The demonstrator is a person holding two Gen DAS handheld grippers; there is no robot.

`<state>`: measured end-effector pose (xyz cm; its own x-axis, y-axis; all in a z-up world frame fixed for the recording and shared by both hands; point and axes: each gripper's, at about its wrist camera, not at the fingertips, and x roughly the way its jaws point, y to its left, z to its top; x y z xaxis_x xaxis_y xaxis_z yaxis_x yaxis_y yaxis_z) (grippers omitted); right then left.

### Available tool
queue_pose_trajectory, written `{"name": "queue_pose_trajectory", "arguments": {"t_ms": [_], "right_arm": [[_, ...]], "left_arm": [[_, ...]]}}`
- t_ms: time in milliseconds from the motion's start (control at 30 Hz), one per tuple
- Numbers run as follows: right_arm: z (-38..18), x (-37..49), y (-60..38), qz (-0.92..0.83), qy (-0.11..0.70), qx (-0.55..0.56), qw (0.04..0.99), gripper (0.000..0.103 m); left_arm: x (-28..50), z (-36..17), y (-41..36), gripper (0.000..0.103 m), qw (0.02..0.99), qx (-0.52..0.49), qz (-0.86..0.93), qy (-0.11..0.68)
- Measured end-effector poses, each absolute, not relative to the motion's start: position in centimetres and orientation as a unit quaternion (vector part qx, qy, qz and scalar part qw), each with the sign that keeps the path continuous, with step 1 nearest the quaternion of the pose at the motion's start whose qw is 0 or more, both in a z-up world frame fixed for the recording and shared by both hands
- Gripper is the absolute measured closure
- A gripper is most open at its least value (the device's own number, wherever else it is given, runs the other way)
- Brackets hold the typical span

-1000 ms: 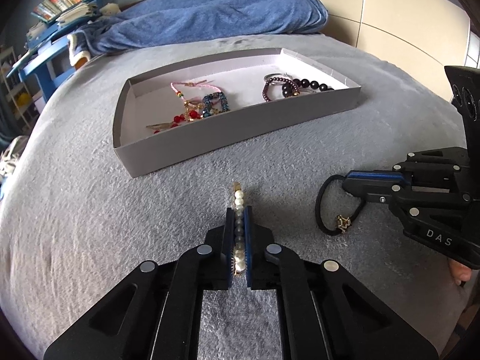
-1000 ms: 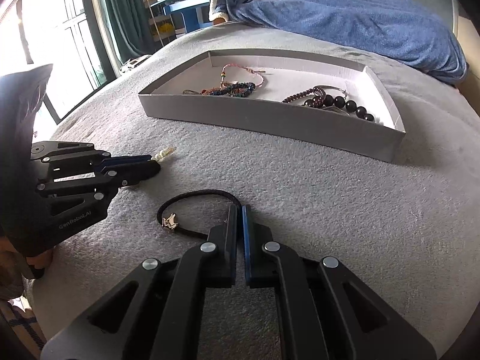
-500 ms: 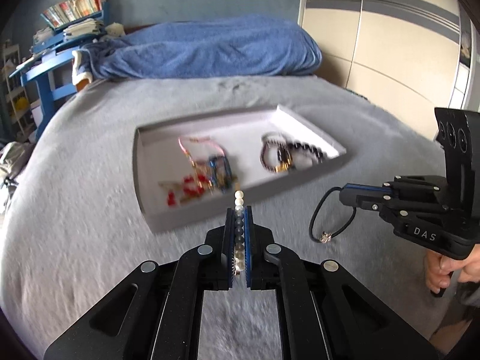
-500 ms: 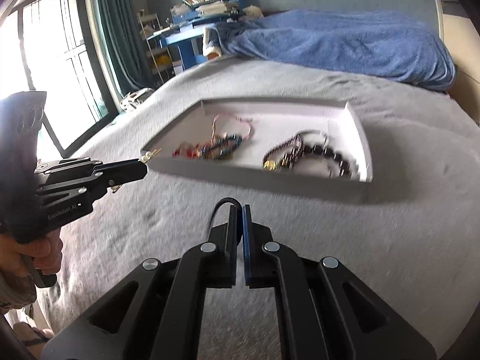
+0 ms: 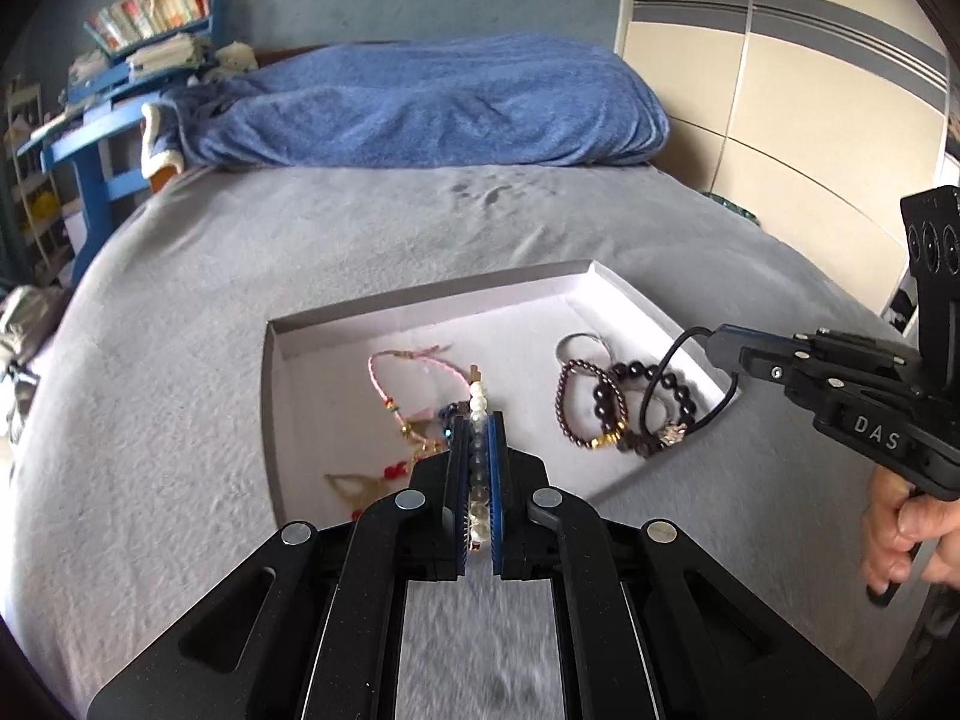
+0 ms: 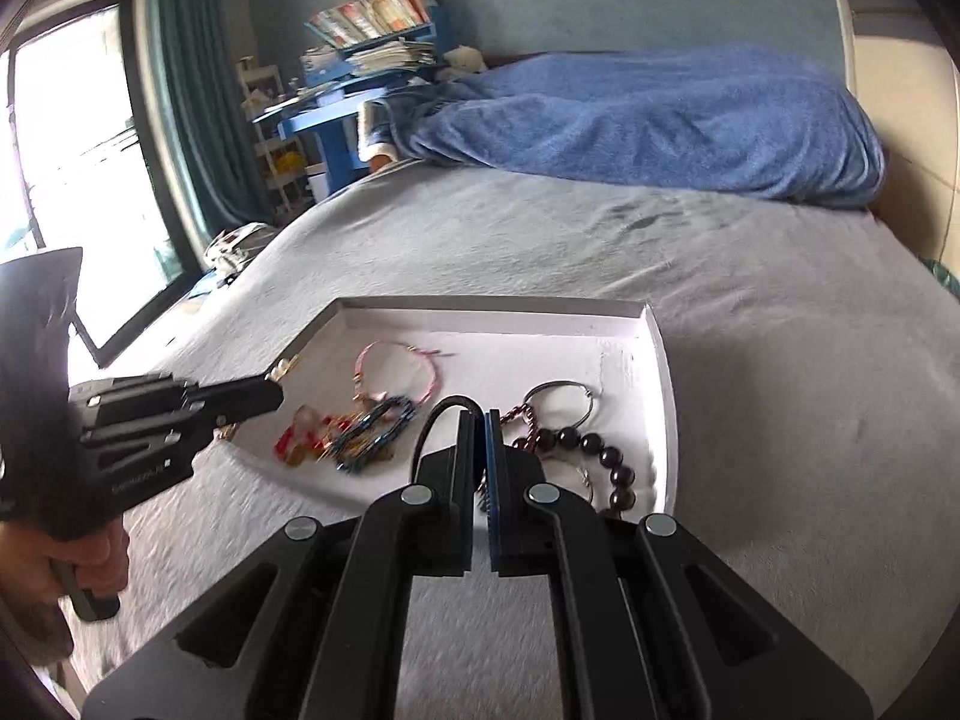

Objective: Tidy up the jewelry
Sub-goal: 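Carry the pearl clip and black hair tie over the tray, then open both grippers to release the clip and hair tie into the tray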

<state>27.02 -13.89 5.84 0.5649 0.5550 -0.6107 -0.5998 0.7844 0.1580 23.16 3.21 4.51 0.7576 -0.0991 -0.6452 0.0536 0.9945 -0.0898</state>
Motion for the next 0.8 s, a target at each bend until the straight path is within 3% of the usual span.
{"name": "queue_pose_trajectory", "arguments": {"t_ms": [500,567,633,700,733,800], "right_arm": [[1.1,29.7,-11.9,0.308,0.376,-0.058,0.872,0.1],[1.1,29.6,-12.0,0.305,0.375,-0.057,0.873,0.097],[1.1,29.4,-12.4,0.302,0.373,-0.058,0.876,0.094],[1.1,29.3,-12.8,0.302,0.371,-0.055,0.876,0.083],[1.1,29.0,-13.0,0.301,0.366,-0.056,0.879,0.076],[1.2,28.6,-13.5,0.303,0.358,-0.053,0.882,0.074]], "left_arm": [[25.8,0.0,3.5,0.096,0.923,-0.036,-0.018,0.384],[25.8,-0.3,3.7,0.08,0.922,-0.04,-0.011,0.384],[25.5,-0.3,3.8,0.072,0.925,-0.043,-0.009,0.379],[25.0,-0.1,3.9,0.068,0.928,-0.044,-0.01,0.371],[24.8,0.0,3.9,0.061,0.929,-0.044,-0.01,0.368],[24.2,0.2,3.9,0.052,0.931,-0.048,-0.014,0.36]]}}
